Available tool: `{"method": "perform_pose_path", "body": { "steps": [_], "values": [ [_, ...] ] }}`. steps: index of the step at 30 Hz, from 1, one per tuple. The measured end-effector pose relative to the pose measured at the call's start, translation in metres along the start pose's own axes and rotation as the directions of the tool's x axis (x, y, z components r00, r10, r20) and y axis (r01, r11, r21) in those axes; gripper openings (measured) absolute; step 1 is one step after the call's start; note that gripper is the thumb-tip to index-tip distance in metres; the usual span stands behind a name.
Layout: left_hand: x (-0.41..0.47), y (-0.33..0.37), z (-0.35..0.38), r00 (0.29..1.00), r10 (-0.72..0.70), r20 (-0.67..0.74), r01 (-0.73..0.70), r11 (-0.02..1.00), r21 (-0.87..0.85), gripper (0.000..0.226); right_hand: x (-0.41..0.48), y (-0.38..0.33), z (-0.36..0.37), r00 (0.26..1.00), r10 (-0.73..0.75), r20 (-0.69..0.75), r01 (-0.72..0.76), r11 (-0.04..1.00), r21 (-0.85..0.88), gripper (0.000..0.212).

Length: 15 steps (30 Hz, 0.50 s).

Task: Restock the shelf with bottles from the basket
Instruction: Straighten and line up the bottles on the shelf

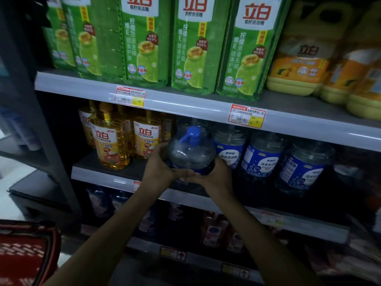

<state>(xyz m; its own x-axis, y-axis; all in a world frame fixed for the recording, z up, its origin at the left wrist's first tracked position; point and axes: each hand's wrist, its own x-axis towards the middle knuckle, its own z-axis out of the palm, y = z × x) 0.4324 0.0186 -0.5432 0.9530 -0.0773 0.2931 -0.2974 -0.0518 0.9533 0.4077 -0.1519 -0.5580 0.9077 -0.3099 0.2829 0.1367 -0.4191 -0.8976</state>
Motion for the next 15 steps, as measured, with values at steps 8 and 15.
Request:
{"method": "perform_pose_path", "body": {
  "steps": [8,15],
  "values": [
    [0.028,-0.017,-0.003,1.0,0.014,0.018,-0.014,1.0,-0.003,0.071,0.015,0.002,0.021,0.997,0.076,-0.008,-0.076,0.997,-0.033,0.105],
    [0.031,-0.029,-0.005,1.0,-0.028,-0.008,0.028,0.999,-0.038,0.068,0.018,0.014,0.022,0.995,0.099,0.008,-0.099,0.995,-0.028,0.1]
  ]
}}
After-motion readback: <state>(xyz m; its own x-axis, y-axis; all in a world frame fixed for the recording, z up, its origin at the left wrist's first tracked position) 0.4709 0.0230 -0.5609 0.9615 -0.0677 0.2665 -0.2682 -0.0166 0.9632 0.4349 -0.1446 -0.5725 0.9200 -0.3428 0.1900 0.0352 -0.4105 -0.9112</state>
